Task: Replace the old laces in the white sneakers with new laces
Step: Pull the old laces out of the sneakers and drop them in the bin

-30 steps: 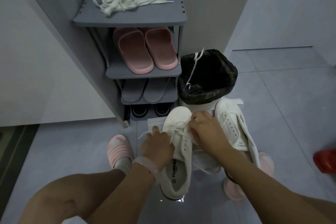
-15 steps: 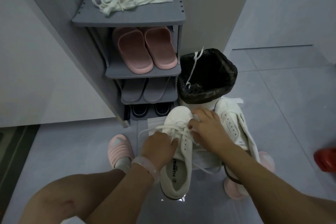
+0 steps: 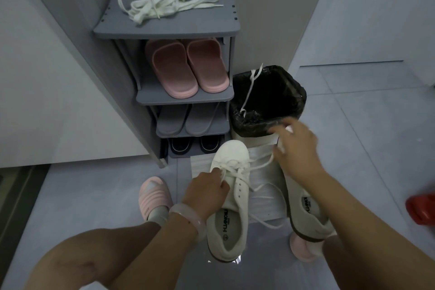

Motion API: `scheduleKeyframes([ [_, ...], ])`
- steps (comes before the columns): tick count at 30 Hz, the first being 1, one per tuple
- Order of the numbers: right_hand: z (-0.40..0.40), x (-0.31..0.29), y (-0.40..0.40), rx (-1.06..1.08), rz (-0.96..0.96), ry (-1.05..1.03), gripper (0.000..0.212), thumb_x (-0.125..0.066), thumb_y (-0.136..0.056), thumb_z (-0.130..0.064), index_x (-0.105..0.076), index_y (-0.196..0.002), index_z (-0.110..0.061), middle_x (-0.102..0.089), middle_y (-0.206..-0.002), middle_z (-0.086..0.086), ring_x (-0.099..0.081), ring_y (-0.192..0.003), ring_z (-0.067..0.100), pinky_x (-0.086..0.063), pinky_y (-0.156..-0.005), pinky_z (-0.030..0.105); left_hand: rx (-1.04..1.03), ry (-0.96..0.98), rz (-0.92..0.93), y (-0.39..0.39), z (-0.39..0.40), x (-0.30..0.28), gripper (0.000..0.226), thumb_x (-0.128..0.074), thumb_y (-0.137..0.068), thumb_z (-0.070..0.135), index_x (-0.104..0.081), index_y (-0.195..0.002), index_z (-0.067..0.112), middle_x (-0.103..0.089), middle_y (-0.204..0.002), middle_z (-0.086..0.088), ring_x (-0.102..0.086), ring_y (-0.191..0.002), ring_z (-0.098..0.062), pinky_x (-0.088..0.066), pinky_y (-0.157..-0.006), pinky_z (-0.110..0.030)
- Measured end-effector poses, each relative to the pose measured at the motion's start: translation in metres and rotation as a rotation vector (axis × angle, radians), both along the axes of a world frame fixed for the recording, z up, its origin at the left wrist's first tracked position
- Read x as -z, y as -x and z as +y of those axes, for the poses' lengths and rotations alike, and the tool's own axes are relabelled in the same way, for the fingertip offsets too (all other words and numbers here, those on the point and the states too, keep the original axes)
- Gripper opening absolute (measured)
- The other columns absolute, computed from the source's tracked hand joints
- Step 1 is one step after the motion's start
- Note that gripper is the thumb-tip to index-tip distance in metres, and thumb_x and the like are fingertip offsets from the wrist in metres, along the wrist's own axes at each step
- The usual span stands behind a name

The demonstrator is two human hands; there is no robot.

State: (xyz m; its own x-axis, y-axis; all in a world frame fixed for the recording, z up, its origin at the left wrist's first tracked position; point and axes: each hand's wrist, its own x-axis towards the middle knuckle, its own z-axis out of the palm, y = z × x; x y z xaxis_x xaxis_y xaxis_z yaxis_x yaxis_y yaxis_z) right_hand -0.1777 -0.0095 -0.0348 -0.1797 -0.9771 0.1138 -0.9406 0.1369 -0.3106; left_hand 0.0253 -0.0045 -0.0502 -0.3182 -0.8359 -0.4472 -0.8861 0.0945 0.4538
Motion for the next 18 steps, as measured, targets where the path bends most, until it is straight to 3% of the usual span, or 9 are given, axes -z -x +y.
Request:
scheduleKeyframes([
  [2, 0.007, 0.017, -0.021, -0.216, 0.134, -0.033, 0.043, -0.081, -0.053, -0.008, -0.07, -0.094, -0.018, -0.061, -0.111, 0.014, -0.058, -0.104, 0.037, -0.044, -0.087, 0.052, -0.004, -0.006, 0.009, 0.0, 0.001, -0.001, 0.033, -0.035, -0.097, 0.027, -0.046, -0.122, 0.01, -0.06, -0.108, -0.015, -0.057, -0.098, -0.031, -0.044, -0.08, -0.032],
  [4, 0.014, 0.03, -0.038, -0.334, 0.211, -0.013, 0.04, -0.087, -0.042, -0.017, -0.07, -0.078, -0.021, -0.066, -0.095, 0.006, -0.065, -0.089, 0.029, -0.051, -0.075, 0.046, -0.014, -0.01, 0.022, 0.0, 0.001, -0.002, 0.034, -0.034, -0.097, 0.027, -0.045, -0.124, 0.01, -0.06, -0.111, -0.016, -0.056, -0.1, -0.032, -0.044, -0.083, -0.033],
  [7, 0.016, 0.037, -0.045, -0.336, 0.214, -0.029, 0.037, -0.088, -0.041, -0.023, -0.067, -0.07, -0.022, -0.065, -0.086, -0.001, -0.065, -0.082, 0.022, -0.053, -0.07, 0.039, -0.037, -0.015, 0.039, -0.002, 0.002, -0.003, 0.035, -0.034, -0.098, 0.027, -0.043, -0.127, 0.011, -0.059, -0.113, -0.016, -0.055, -0.102, -0.031, -0.042, -0.08, -0.029],
  [13, 0.014, 0.039, -0.042, -0.364, 0.289, -0.015, 0.038, -0.087, -0.04, -0.023, -0.067, -0.072, -0.018, -0.065, -0.083, 0.001, -0.065, -0.082, 0.023, -0.052, -0.074, 0.041, -0.046, -0.023, 0.038, 0.001, 0.001, -0.002, 0.036, -0.031, -0.098, 0.026, -0.041, -0.13, 0.012, -0.058, -0.112, -0.015, -0.055, -0.102, -0.031, -0.041, -0.082, -0.031],
  [18, 0.023, 0.041, -0.054, -0.343, 0.35, 0.025, 0.028, -0.083, -0.043, -0.012, -0.066, -0.065, -0.011, -0.064, -0.076, 0.005, -0.065, -0.076, 0.024, -0.051, -0.073, 0.036, -0.091, -0.062, 0.072, 0.0, 0.0, 0.0, 0.036, -0.035, -0.097, 0.029, -0.041, -0.129, 0.015, -0.056, -0.117, -0.015, -0.054, -0.105, -0.031, -0.039, -0.08, -0.029],
])
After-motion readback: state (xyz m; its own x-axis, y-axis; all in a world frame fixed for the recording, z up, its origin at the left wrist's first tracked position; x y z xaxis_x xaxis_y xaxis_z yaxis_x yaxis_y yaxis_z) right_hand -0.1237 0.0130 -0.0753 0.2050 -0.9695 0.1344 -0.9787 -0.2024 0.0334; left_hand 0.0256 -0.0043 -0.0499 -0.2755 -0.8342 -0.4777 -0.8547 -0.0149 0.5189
